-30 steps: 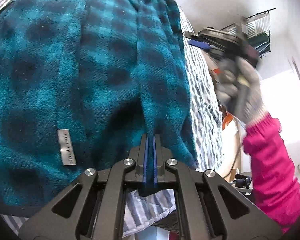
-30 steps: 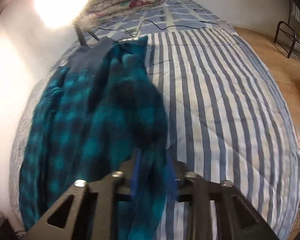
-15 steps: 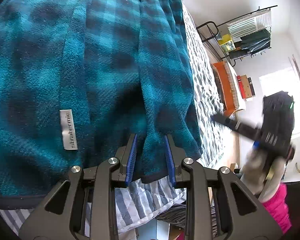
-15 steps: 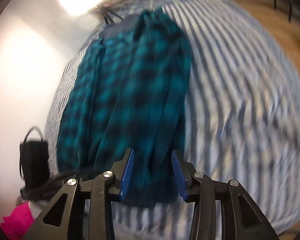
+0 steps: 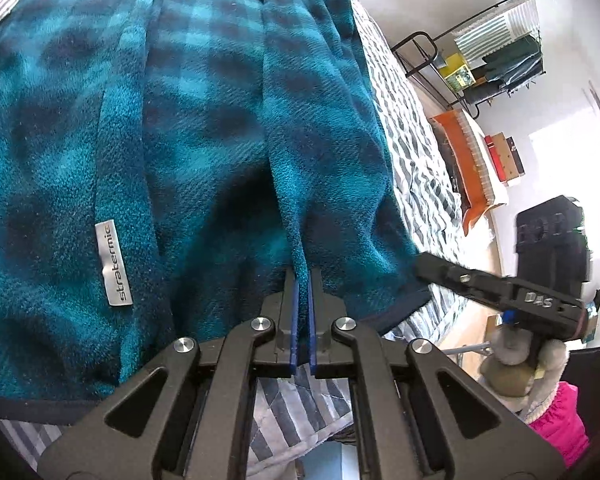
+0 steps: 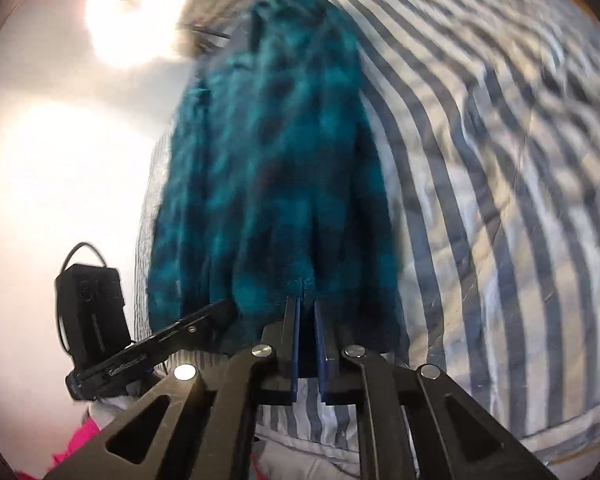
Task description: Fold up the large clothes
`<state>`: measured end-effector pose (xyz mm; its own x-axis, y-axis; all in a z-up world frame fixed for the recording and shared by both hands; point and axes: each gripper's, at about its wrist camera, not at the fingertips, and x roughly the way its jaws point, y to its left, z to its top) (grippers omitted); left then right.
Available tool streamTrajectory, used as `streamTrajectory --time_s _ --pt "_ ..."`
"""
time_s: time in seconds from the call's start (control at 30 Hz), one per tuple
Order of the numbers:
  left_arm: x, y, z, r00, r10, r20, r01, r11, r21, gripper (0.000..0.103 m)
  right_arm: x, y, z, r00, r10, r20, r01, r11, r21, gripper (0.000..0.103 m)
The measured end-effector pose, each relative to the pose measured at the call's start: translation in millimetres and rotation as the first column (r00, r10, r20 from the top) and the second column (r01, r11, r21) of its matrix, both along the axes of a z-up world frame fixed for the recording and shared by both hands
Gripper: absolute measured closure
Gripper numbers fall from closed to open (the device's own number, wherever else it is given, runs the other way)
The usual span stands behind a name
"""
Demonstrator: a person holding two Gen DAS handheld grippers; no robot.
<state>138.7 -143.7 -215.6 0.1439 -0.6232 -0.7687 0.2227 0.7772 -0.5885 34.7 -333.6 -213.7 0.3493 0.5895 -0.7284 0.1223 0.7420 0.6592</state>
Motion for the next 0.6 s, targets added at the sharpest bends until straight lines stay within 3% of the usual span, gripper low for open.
streamTrajectory --time_s 0.1,0.17,0.2,0.23,0.5,0.6 --pt "0 -2 -1 1.0 0.005 0.002 -0.005 1.0 0.011 0.102 -3 -5 10 0.999 0.005 0.047 -0.005 1.0 -0.012 0.098" --pt "0 -2 -2 1.0 -0.001 0.006 0.001 1.0 0.017 0.102 -4 -11 10 0.998 -0.001 0.063 0.001 1.0 -0.006 0.092" --pt "0 -2 -2 1.0 -0.002 0.009 0.002 1.0 0.022 0.102 -3 -13 8 0.999 -0.008 0.052 0.008 1.0 -0.011 0.085" --pt "0 -2 -2 1.0 -0.004 0.011 0.004 1.0 0.027 0.102 -3 -17 4 0.999 -0.022 0.036 0.023 1.0 -0.01 0.069" --pt "0 -12 -3 0.999 -0.016 0.028 0.015 0.998 0.053 0.102 26 -15 -26 0.998 -0.052 -0.03 0.052 0.999 -0.007 0.071" --pt "-2 -12 -1 0.999 -0.012 0.03 0.01 0.999 0.048 0.103 30 -9 -28 0.999 -0.038 -0.018 0.036 0.997 -0.063 0.097"
